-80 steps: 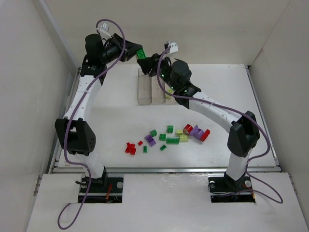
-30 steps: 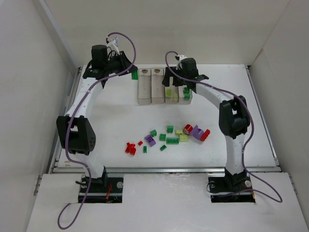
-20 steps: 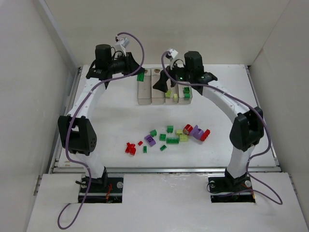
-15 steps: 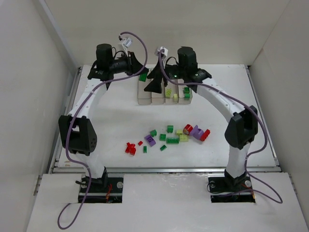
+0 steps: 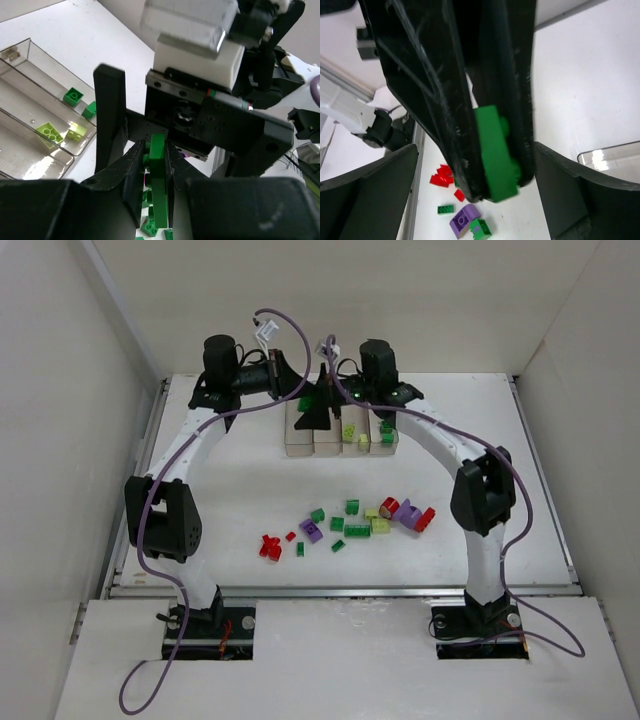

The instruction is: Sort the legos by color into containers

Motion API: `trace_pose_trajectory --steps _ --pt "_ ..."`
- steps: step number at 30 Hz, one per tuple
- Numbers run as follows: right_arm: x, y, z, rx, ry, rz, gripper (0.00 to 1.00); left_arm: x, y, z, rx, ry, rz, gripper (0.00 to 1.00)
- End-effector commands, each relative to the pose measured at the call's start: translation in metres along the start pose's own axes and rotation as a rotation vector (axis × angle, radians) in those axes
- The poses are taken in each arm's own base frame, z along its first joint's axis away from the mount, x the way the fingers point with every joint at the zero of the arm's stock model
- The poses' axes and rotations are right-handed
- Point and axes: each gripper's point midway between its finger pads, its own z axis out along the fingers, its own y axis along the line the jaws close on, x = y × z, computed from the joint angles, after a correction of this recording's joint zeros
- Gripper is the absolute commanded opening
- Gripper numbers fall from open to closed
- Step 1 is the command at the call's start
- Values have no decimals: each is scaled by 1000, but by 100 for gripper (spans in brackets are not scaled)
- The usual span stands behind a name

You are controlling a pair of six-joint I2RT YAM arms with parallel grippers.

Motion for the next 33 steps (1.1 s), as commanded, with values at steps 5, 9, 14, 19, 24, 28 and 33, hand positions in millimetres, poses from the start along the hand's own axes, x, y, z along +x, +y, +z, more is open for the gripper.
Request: trace_pose_trajectory --steps 5,9,14,19,24,28,33 --pt "-57 23 -20 -55 -159 -99 96 -28 -49 -12 106 -67 83 0" --pt "-58 20 -23 -50 -171 -98 85 -32 -54 -12 122 -84 60 0" --pt "-63 26 -28 -81 -212 -76 51 -31 -57 -9 130 -79 60 0" --pt "-66 32 -30 -90 -249 -85 17 -26 -56 -10 127 -76 60 0" --pt "-70 31 -38 -47 -276 -75 0 -20 -51 -10 109 -54 59 40" --pt "-69 14 -51 21 -303 -60 0 -22 -46 -11 69 -34 115 100" --pt "-44 -64 -102 358 -365 147 0 -29 0 -23 -215 30 334 100"
